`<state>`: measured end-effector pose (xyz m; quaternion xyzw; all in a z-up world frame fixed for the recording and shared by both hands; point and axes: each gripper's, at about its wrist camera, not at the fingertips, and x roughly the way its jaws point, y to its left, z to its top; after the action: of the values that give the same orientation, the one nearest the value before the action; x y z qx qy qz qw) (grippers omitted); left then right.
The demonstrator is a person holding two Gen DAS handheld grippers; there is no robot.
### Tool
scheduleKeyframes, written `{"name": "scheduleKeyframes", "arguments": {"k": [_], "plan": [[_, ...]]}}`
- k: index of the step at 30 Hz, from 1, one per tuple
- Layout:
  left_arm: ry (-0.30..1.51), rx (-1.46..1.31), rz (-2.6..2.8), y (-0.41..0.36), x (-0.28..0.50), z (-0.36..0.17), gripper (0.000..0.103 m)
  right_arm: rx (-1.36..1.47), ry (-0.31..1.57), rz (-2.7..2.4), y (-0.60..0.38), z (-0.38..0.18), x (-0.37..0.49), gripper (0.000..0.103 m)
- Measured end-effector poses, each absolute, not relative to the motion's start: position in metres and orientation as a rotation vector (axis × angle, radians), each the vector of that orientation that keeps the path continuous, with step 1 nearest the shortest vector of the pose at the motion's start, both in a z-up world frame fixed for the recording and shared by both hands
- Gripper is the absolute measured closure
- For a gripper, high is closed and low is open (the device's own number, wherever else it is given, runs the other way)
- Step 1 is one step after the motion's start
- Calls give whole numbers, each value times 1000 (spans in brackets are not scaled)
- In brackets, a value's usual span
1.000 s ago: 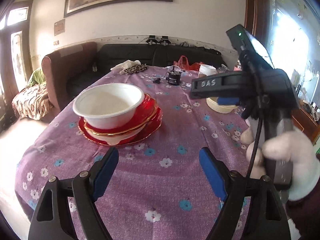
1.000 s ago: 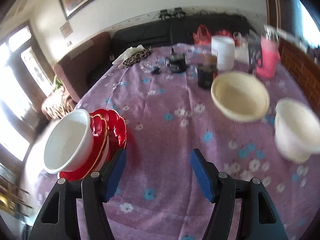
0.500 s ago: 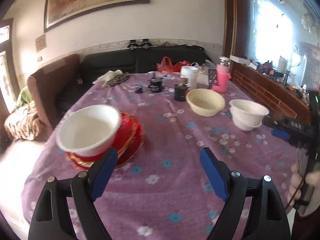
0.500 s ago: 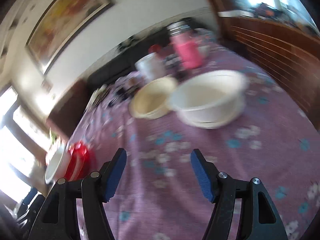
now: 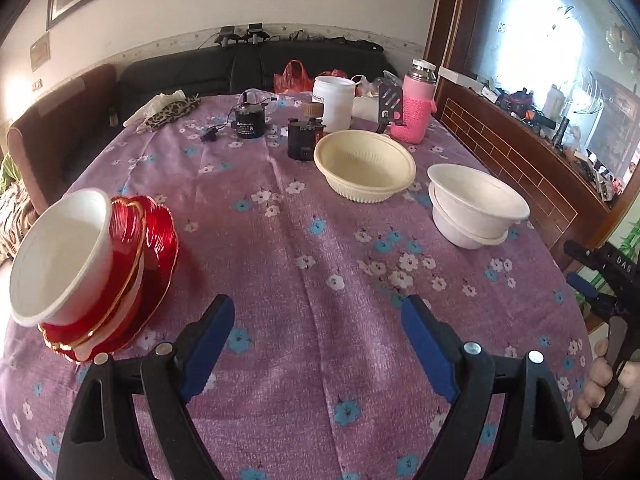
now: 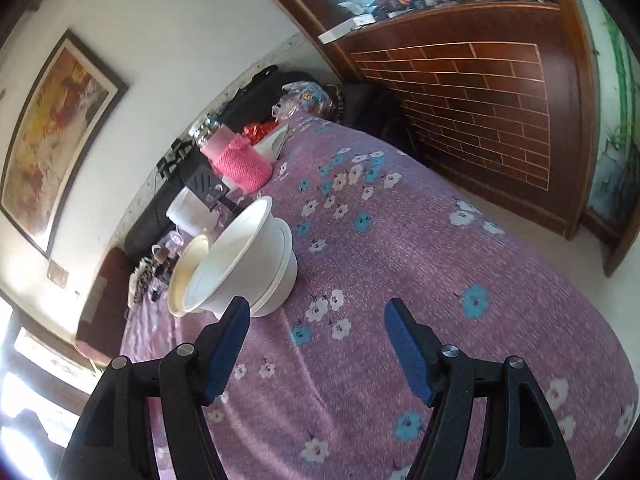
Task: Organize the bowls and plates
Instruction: 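Move the right tool to the pair of nested white bowls, then grasp the rim of the upper white bowl with the right tool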
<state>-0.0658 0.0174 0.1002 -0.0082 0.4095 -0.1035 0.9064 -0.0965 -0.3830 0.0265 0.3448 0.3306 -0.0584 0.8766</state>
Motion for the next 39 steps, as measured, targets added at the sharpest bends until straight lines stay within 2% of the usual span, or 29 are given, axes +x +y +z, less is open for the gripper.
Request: {"name": "scheduleKeyframes", "arguments": {"k": [8,14,24,26,27,30,35,37,38,39], "plan": [[868,-64,-245,-1,-28,106,18,563,736,-113,-387,40,-45,29],[961,-182,-321,-30,12,100,18,675,716,-82,-411,40,8,29],[1018,-148,-358,-100,69,91,19,653,743,-1,-397,11,60,29],[1057,-154,-373,-111,81,82,21,660,747,21,-397,6,61,32],[1063,-153,-375,-116,85,80,25,665,750,32,-398,3,62,35],[1069,-139,-366,-130,94,74,27,675,772,62,-397,-4,64,48],[1112,-123,-351,-150,104,60,27,684,776,103,-393,-6,64,53],[1115,-119,-349,-153,105,57,29,684,782,114,-391,-7,65,63],[1115,-117,-350,-154,106,57,38,692,787,123,-391,-9,66,66],[1118,-110,-352,-155,106,56,54,704,794,135,-390,-11,67,70]]}}
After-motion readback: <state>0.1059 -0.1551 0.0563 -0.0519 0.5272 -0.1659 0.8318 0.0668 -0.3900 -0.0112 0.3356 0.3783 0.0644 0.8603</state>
